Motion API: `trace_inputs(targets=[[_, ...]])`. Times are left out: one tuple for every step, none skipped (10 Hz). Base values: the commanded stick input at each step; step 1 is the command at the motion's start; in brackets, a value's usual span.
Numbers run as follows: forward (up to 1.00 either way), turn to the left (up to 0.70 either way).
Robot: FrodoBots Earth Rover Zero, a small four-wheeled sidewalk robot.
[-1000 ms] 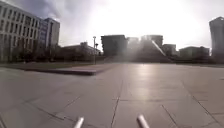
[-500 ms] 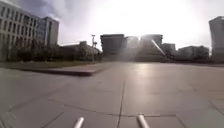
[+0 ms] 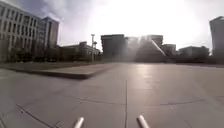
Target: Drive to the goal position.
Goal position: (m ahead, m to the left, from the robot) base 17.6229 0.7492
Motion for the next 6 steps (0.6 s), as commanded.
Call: trace_inputs(targets=[[1.00, -0.22], [1.00, -0.25], [1.00, -0.27], [1.00, -0.27], [1.00, -0.11], [1.00, 0.00]])
